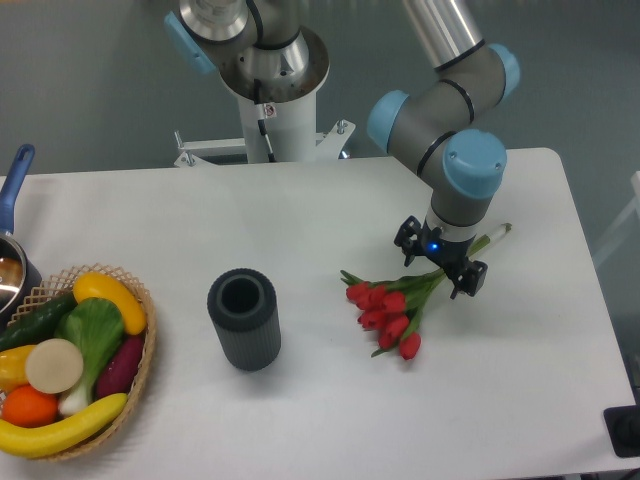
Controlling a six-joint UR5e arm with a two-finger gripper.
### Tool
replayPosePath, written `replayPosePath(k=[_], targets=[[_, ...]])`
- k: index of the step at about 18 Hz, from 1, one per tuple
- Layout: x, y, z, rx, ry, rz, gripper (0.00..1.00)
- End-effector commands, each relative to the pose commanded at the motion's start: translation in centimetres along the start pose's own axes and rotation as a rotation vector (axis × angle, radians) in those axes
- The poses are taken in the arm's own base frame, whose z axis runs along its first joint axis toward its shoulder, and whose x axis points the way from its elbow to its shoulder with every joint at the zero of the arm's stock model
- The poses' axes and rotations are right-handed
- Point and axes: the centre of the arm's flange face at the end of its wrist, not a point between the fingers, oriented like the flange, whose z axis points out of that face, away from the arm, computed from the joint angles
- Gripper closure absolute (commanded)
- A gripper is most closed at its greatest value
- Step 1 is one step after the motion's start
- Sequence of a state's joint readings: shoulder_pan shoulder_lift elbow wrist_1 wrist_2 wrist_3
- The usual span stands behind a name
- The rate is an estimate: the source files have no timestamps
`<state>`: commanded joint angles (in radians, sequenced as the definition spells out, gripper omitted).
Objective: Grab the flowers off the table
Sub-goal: 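Lower the gripper onto the tulip stems and close it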
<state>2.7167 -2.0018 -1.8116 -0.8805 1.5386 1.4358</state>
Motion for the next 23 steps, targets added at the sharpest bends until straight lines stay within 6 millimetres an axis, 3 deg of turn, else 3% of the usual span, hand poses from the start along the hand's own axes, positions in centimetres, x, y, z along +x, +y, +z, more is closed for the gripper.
replayPosePath(k=[11,15,20,23], targets=[[0.5,-0.9,2.9,-0.013,0.047,0.005,0.01],[0.7,-1.5,2.9,-0.014,0.044,0.009,0.03],[0.7,-1.5,2.6,-0.014,0.041,0.011,0.39],[0.6,-1.5,2.3,-0.013,0.035,0.011,0.51]])
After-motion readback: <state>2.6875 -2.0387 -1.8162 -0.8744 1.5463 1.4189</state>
